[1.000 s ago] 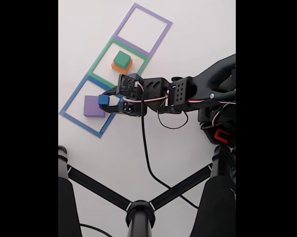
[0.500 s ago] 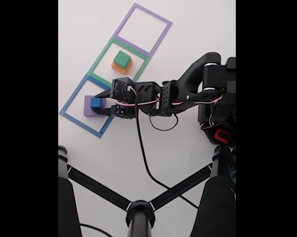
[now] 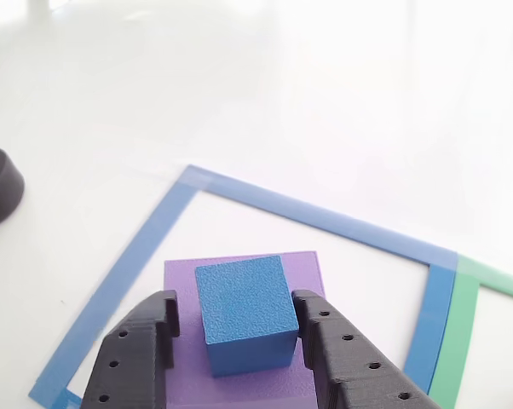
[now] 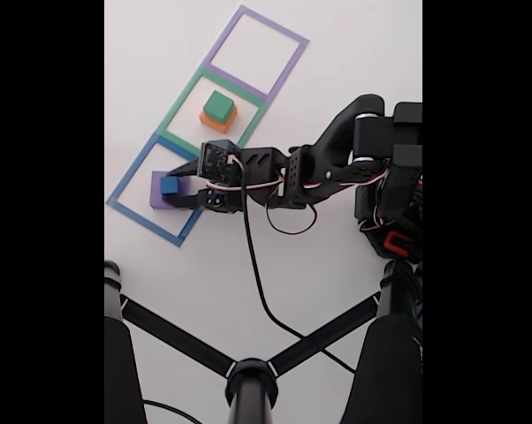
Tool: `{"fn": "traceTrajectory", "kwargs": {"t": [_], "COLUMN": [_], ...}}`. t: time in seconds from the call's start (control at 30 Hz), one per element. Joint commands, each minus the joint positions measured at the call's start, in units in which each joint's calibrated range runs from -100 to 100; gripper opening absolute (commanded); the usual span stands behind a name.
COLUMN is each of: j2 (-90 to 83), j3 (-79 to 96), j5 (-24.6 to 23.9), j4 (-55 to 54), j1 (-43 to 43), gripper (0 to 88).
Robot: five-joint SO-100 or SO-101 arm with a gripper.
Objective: Tower of hanoi
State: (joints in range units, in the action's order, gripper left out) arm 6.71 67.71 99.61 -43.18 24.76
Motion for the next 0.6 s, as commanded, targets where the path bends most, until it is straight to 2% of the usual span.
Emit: {"fn": "traceTrajectory", "kwargs": {"t": [0.0, 0.2, 0.33, 0.43, 0.57], "j2": [-0.2, -3.0, -9.8, -17.3, -27.3], "j3": [-2.1, -2.1, -2.0, -3.8, -10.1], "j5": [0.4, 0.4, 0.4, 0.4, 0.4], "j4": [-1.9, -1.6, 4.1, 14.7, 35.7], "j1": [0.0, -0.2, -0.9, -1.6, -2.8], "gripper": [17.3, 20.1, 19.3, 17.4, 15.3]}}
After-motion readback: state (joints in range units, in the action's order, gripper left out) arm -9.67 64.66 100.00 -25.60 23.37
